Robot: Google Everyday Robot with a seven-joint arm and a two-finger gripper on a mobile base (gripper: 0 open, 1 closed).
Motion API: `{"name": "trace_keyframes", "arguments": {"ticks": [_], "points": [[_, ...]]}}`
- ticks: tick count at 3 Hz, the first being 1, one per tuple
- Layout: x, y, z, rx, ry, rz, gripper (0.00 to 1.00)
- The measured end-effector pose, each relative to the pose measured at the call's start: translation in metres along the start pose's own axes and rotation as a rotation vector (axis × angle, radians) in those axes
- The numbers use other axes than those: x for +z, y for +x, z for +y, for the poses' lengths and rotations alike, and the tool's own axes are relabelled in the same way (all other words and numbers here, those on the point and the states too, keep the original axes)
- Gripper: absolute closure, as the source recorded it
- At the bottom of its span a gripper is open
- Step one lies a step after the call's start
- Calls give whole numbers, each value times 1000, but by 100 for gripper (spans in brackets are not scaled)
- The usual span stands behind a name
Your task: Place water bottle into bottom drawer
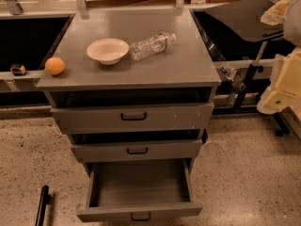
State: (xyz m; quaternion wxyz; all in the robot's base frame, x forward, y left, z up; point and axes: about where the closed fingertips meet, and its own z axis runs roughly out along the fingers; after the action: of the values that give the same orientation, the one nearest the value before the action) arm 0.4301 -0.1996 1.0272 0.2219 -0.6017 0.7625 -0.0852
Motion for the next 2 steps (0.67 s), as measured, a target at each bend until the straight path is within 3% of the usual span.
{"name": "trace_keyframes", "arguments": {"ticks": [1, 2], "points": [[0, 0, 0, 0, 0, 0, 0], [30, -29, -12, -147, -37, 23, 0]]}}
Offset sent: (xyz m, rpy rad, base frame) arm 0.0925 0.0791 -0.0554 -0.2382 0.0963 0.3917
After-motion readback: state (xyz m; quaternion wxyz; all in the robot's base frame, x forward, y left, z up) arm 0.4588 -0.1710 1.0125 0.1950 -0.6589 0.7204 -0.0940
